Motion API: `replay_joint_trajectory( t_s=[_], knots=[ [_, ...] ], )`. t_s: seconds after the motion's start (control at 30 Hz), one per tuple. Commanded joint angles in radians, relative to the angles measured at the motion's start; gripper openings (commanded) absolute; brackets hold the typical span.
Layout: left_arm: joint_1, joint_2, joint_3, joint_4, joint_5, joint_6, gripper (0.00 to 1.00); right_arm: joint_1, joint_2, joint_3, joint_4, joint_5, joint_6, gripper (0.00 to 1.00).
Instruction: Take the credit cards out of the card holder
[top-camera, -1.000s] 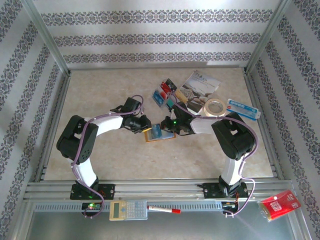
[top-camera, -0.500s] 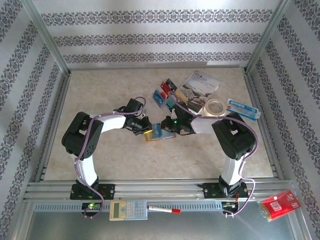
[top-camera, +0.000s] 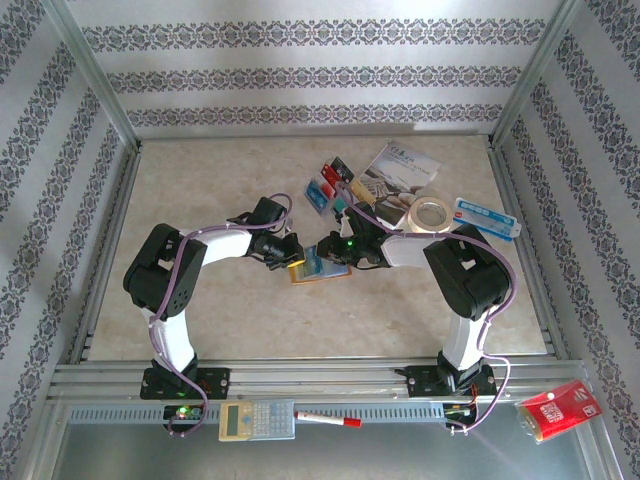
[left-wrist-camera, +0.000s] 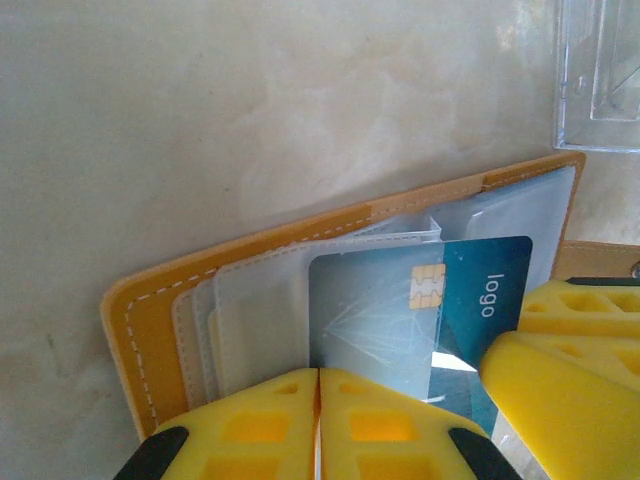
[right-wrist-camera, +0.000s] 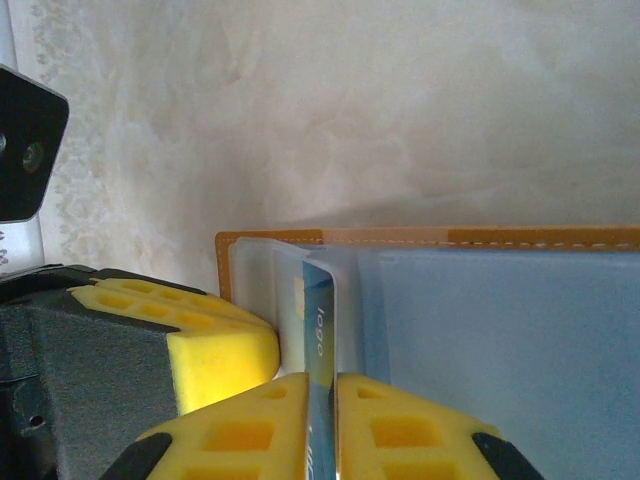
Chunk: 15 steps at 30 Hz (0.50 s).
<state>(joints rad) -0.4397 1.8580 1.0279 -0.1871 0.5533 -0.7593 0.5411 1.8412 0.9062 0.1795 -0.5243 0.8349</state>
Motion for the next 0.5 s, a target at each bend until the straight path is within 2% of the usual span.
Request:
replay_joint_trajectory(
  t_s=[0.0, 0.33, 0.47],
  knots=[
    [-0.013, 0.041, -0.012, -0.08, -0.062, 0.028, 0.11, 0.014, 0.0, -0.015, 0.04, -0.025, -0.01, 0.12],
    [-0.013, -0.007, 0.02, -0.131, -0.081, 0.064, 0.16, -0.002, -0.098, -0.045, -0.04, 0.133, -0.06, 0.0],
    [-0.011, -0.028, 0.034, -0.085, 0.009, 0.1, 0.23, -0.026, -0.181, -0.07, -0.038, 0.167, -0.107, 0.0]
  ],
)
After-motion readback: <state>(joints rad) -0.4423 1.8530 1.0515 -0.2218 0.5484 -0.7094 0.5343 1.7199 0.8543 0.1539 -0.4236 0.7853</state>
